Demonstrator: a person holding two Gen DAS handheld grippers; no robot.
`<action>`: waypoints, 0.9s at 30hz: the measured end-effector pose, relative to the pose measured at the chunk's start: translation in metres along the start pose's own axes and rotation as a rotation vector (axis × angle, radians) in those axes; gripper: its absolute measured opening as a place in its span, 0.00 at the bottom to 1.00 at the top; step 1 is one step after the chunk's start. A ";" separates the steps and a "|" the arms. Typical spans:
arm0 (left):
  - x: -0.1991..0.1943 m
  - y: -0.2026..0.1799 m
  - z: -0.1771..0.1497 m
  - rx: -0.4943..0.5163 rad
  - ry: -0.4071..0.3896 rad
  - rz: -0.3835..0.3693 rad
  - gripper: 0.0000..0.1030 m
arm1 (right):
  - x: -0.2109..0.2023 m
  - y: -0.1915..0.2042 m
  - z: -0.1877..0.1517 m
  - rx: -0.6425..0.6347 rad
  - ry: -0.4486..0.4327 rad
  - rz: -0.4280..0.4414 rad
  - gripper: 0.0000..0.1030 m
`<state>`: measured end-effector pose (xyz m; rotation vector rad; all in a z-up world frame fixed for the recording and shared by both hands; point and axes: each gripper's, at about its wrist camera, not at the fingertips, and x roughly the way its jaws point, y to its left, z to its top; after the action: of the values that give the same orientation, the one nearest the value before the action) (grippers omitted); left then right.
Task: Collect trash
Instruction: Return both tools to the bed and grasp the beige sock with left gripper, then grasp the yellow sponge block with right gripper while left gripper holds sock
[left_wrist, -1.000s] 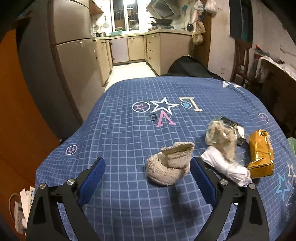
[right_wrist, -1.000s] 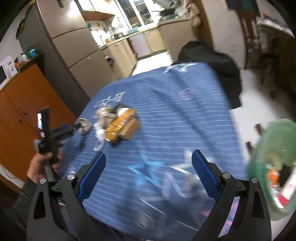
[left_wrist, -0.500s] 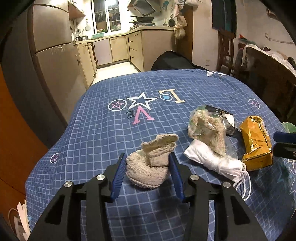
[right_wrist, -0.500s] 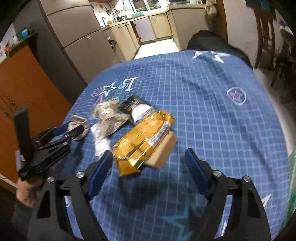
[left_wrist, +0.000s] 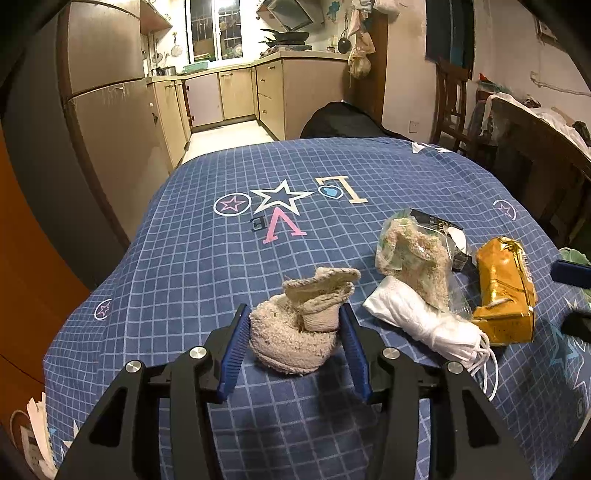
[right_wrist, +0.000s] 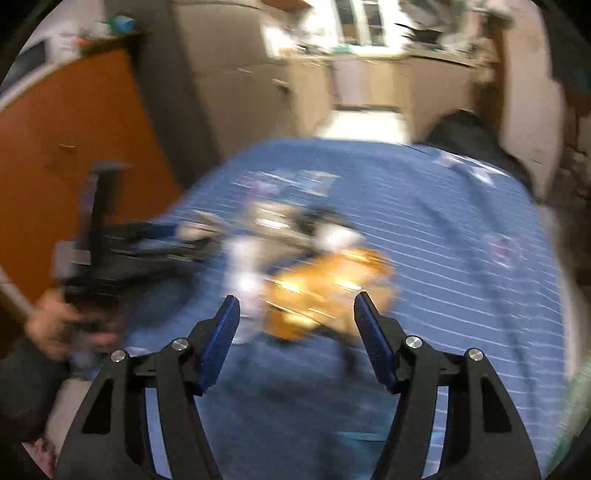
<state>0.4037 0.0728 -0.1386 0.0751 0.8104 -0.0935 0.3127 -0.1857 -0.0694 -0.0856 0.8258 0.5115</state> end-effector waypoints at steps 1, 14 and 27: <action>-0.001 0.001 -0.001 -0.001 0.000 -0.001 0.48 | 0.004 -0.007 -0.004 -0.016 0.025 -0.045 0.60; 0.010 -0.002 -0.004 -0.006 0.027 0.004 0.54 | 0.052 -0.022 -0.003 -0.066 0.067 -0.056 0.72; 0.018 -0.001 -0.002 -0.018 0.033 -0.016 0.48 | 0.042 -0.022 -0.003 -0.051 0.037 -0.088 0.48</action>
<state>0.4143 0.0708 -0.1528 0.0534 0.8443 -0.1006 0.3446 -0.1886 -0.1047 -0.1781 0.8417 0.4496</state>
